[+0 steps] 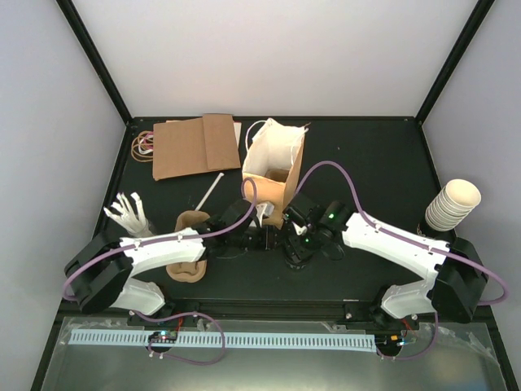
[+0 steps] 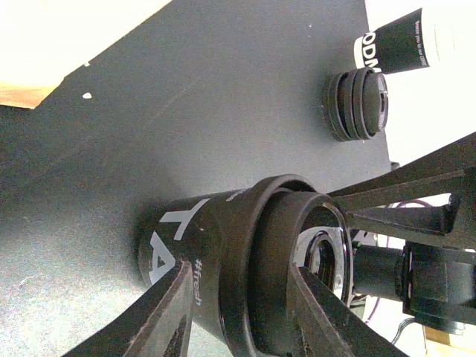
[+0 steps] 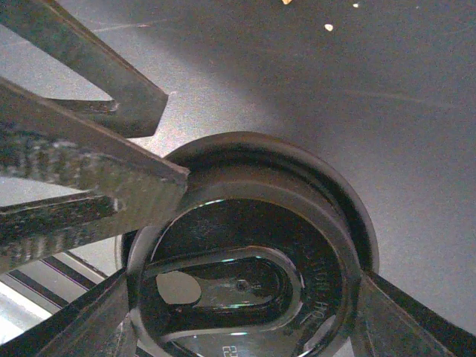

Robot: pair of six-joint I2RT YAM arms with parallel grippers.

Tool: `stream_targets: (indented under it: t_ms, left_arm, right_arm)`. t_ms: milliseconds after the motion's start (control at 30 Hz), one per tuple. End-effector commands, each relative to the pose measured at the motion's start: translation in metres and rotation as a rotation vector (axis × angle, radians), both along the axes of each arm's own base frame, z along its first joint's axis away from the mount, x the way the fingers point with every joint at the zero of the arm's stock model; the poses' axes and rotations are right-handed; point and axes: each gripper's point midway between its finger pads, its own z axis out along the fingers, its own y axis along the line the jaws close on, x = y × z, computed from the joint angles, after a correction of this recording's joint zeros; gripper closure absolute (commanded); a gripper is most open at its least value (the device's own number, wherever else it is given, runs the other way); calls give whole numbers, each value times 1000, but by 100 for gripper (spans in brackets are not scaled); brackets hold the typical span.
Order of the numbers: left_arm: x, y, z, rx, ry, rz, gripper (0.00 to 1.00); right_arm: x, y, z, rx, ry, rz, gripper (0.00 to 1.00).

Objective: Pack the takeout coffee

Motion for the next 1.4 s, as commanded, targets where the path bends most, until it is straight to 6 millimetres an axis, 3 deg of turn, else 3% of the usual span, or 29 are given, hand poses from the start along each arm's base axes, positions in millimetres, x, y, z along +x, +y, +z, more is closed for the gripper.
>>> stream_targets:
  t_ms: [0,867,1367]
  left_arm:
    - [2,6,7,-21,-18,18,63]
    - [0,5,0,-29,3,-1,65]
    - [0,9,-31,25,45,12,72]
  right_arm:
    - [-29,-28,-39,-172,137,2,28]
    - [-32,-21,-43,-150,110,-6,29]
    - [-33,-20,-42,-146,115,-8,29]
